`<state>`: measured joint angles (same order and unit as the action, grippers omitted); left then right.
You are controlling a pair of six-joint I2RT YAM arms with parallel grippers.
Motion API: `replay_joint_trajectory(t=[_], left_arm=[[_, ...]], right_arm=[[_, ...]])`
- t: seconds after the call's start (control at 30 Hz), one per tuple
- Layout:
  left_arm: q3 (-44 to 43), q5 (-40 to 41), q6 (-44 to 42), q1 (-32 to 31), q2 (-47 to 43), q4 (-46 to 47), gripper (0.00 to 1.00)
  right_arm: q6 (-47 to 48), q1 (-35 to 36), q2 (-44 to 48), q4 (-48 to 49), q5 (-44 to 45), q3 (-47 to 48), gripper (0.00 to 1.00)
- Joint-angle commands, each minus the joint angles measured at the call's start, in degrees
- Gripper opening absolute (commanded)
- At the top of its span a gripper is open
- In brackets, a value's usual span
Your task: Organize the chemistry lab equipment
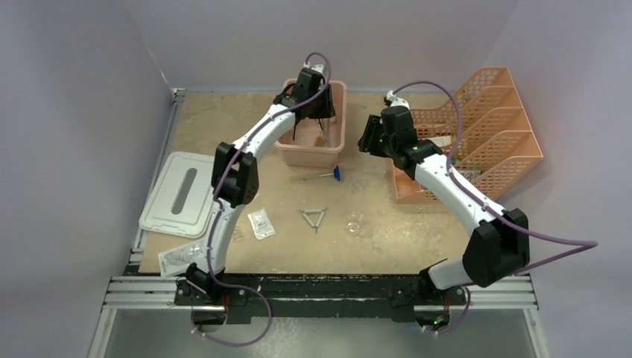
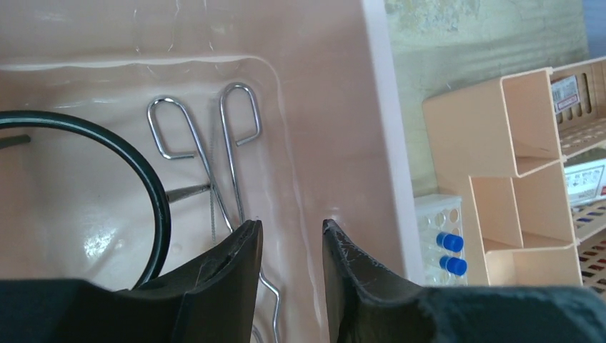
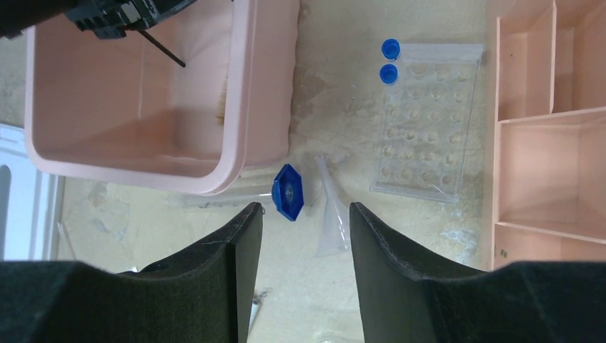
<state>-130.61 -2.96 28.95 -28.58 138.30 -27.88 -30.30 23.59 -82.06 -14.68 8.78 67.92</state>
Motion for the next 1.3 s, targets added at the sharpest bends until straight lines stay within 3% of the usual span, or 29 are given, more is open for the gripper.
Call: replay_joint_trajectory(t=[0.0, 0.1, 0.27, 0.73, 0.83, 1.03, 1.27], left_arm=[[1.96, -2.92, -0.51, -0.07, -9.72, 2.94, 0.37], [7.69, -2.87, -1.18, 0.0, -15.71, 3.82, 0.4], [18.41, -0.01, -2.2, 0.66, -26.17, 3.71, 0.42], [48.17, 11.77, -0.05, 4.08, -51.45, 3.88, 0.52], [52.27, 13.18, 1.19, 4.81, -54.64, 3.96, 0.52], [55.99, 14.27, 1.78, 5.71, -57.69, 4.05, 0.52], [55.71, 14.87, 1.21, 6.06, -56.73, 3.93, 0.52]], right_arm=[[6.25, -0.15, 0.17, 1.94, -3.41, 1.94, 0.51], [12.5, -0.1, -0.92, 4.38, -6.34, 0.82, 0.52], [15.19, 1.38, -1.0, 10.57, -11.18, -4.34, 0.55], [5.77, 8.07, -5.58, 33.12, -2.37, -17.03, 0.58], [4.6, 8.13, -8.09, 36.86, -0.19, -17.67, 0.57], [4.69, 8.3, -12.37, 40.04, 0.76, -16.71, 0.44], [6.43, 9.17, -15.63, 38.56, 1.89, -15.21, 0.43]])
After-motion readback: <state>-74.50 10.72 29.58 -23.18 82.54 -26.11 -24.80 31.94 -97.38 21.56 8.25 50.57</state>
